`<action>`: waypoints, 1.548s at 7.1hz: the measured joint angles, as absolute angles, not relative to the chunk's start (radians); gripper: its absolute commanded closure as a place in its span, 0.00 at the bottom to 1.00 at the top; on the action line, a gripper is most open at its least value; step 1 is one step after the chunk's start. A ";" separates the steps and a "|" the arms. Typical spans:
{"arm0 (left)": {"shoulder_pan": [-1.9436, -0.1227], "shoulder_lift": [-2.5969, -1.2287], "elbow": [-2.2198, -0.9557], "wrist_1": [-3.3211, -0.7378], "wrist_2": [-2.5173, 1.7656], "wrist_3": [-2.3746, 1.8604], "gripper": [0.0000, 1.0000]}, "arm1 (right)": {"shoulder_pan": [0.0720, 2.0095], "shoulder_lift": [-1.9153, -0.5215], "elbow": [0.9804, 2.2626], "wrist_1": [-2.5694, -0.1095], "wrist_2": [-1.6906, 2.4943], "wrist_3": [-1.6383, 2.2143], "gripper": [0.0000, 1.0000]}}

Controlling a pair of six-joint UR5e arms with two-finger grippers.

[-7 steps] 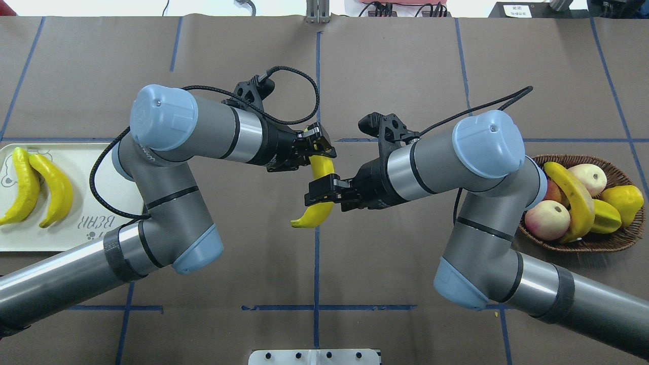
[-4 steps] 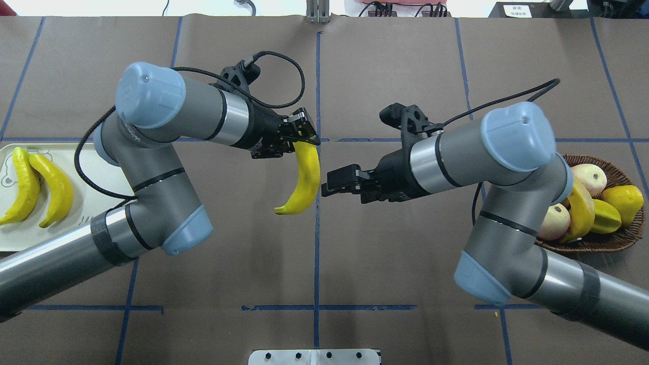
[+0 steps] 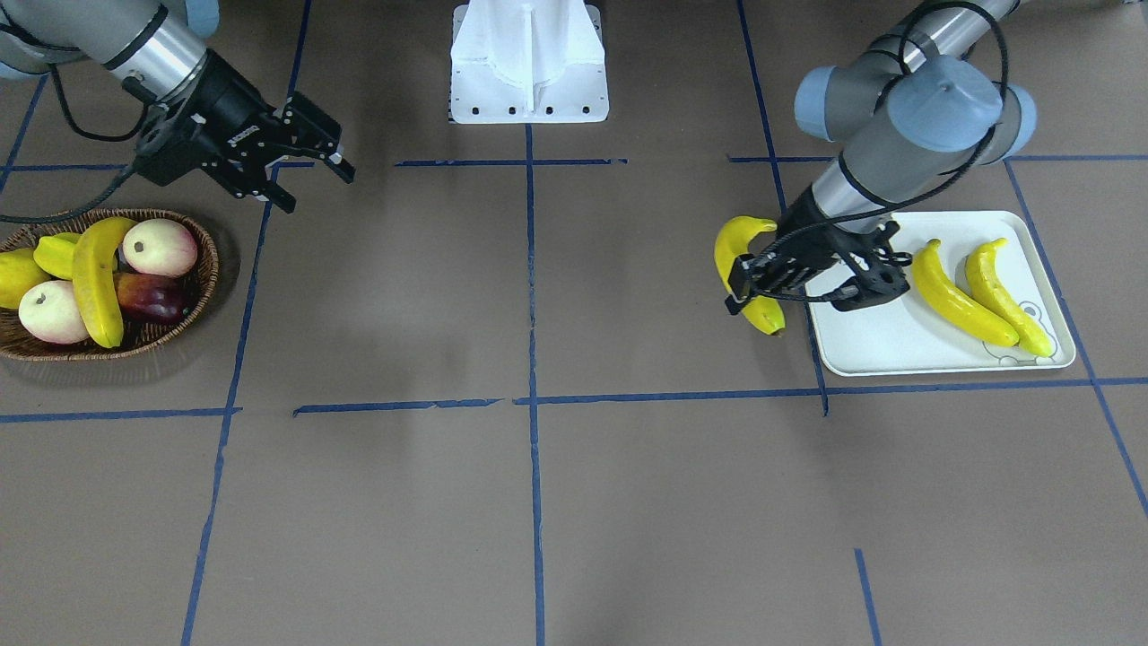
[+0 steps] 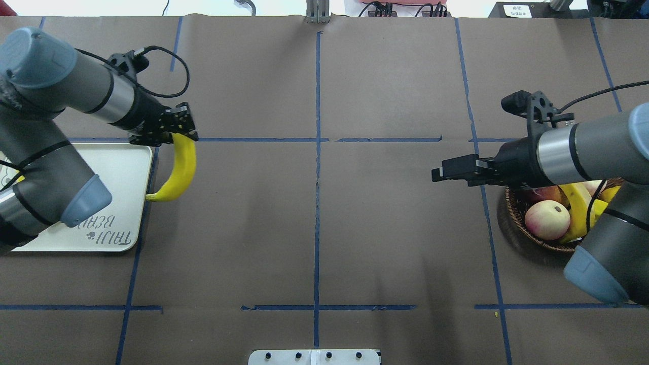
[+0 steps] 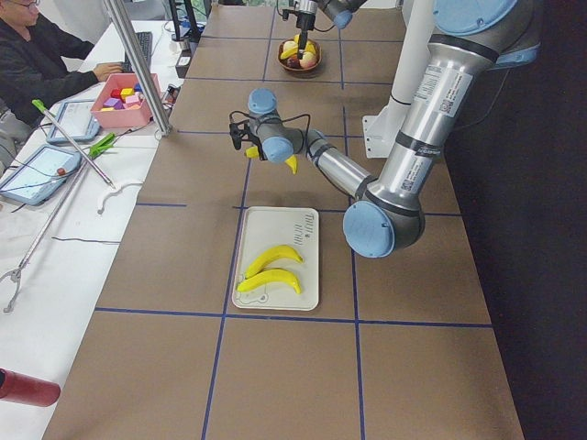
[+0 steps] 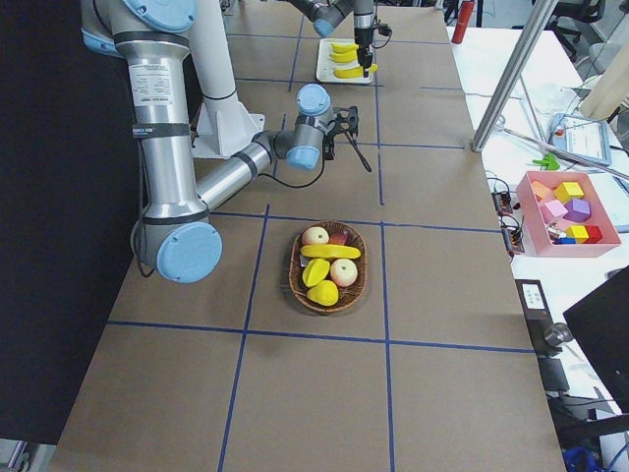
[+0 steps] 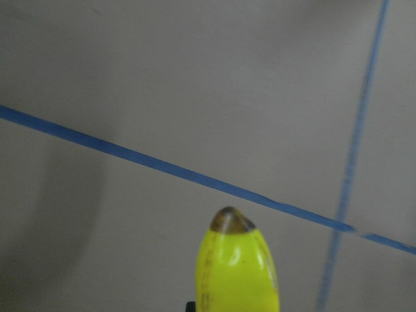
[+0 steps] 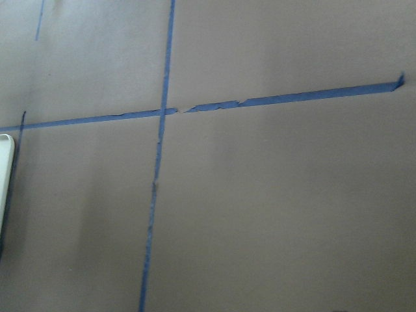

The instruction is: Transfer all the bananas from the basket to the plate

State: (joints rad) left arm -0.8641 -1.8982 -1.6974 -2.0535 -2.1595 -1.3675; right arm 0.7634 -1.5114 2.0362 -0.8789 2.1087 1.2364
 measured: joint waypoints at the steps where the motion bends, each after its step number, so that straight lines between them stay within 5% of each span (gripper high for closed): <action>1: -0.878 -1.804 -1.701 -2.045 -2.115 -1.273 1.00 | 0.791 -1.575 2.037 -0.879 2.109 1.162 0.00; 2: -0.884 -1.727 -1.706 -2.042 -2.076 -1.198 1.00 | 0.813 -1.624 2.036 -0.878 2.109 1.101 0.00; 3: -0.890 -1.661 -1.713 -2.041 -2.042 -1.131 0.29 | 0.829 -1.658 2.033 -0.878 2.109 1.055 0.00; 4: -0.892 -1.614 -1.717 -2.041 -2.016 -1.084 0.01 | 0.839 -1.682 2.030 -0.877 2.109 1.024 0.00; 11: -0.929 -1.584 -1.796 -2.040 -2.100 -1.057 0.01 | 0.879 -1.811 1.968 -0.865 2.110 0.888 0.00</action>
State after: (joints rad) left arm -0.9287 -1.5837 -1.7965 -2.0402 -2.1003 -1.0568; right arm 0.8792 -1.8115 1.9682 -0.8649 2.1096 0.8884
